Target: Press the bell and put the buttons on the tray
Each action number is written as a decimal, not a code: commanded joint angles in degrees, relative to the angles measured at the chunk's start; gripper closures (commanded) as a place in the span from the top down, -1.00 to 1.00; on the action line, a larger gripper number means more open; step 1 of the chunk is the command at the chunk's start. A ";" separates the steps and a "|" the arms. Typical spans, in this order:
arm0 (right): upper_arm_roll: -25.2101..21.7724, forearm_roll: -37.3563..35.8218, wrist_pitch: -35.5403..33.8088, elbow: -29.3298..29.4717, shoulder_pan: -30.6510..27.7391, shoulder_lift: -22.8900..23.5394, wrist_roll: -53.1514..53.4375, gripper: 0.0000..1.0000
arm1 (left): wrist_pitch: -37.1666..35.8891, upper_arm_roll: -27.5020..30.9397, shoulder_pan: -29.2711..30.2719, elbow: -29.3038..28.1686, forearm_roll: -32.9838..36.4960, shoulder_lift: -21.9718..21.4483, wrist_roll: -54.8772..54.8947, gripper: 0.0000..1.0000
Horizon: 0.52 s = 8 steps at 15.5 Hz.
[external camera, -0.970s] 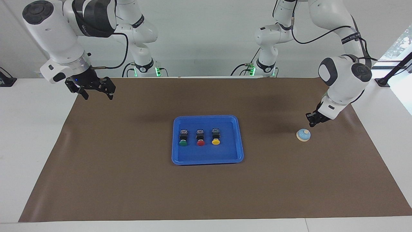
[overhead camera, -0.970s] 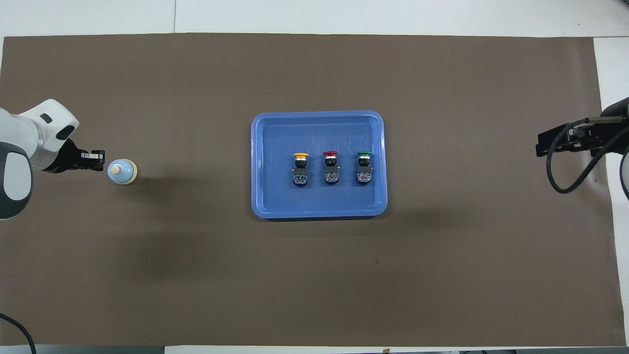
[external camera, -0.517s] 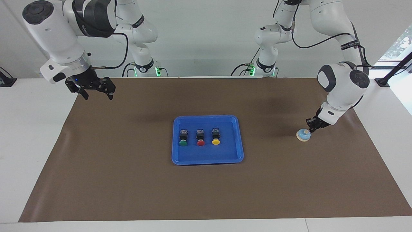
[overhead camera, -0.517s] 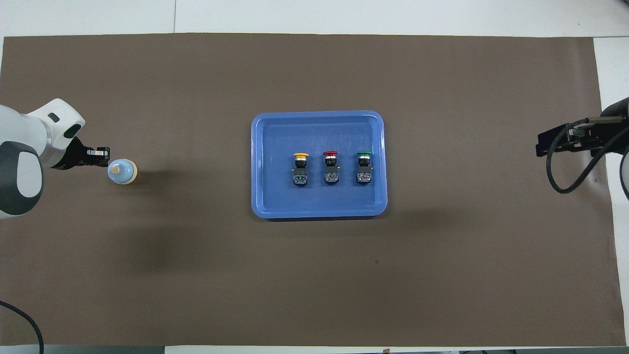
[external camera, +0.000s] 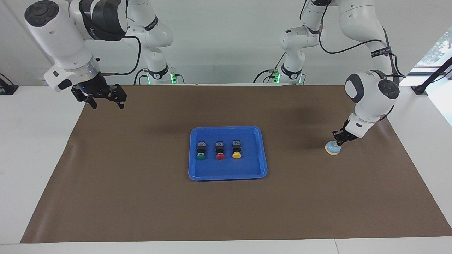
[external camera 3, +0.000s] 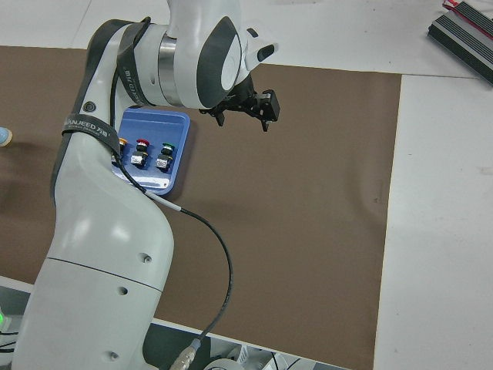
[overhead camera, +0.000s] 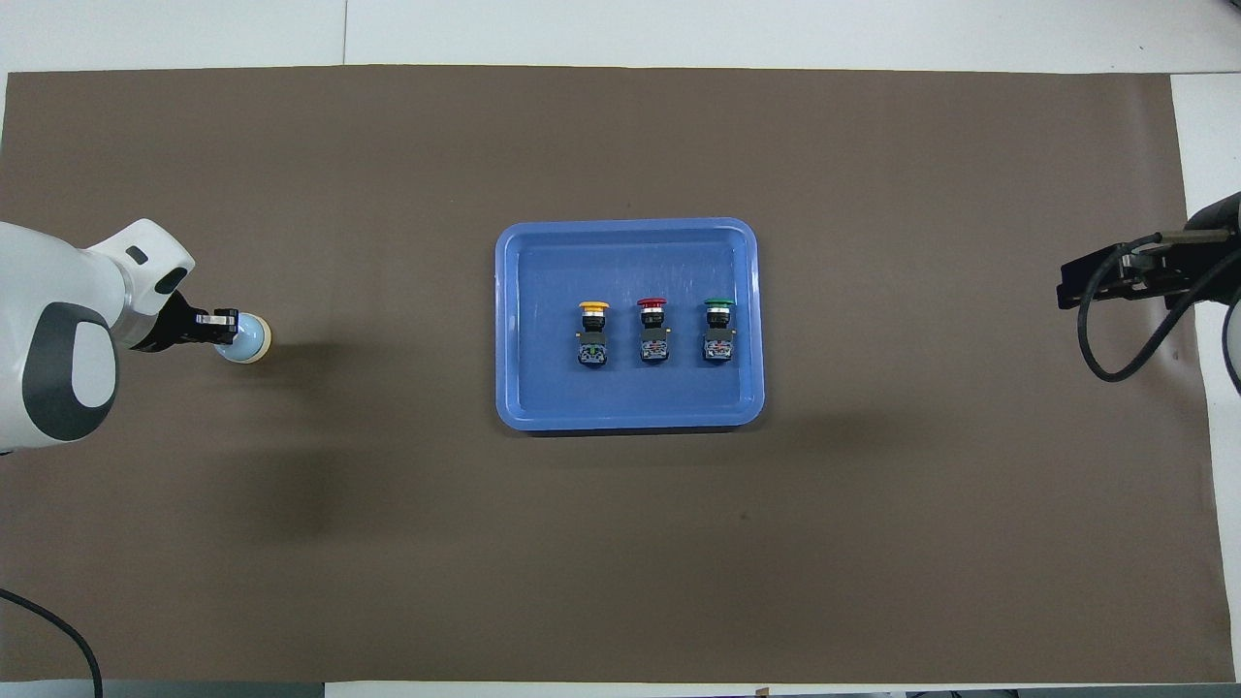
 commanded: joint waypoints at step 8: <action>0.56 0.20 -0.70 -0.62 -0.68 -0.96 -0.42 1.00 | -8.36 0.38 -0.68 5.88 0.28 -0.67 0.39 1.00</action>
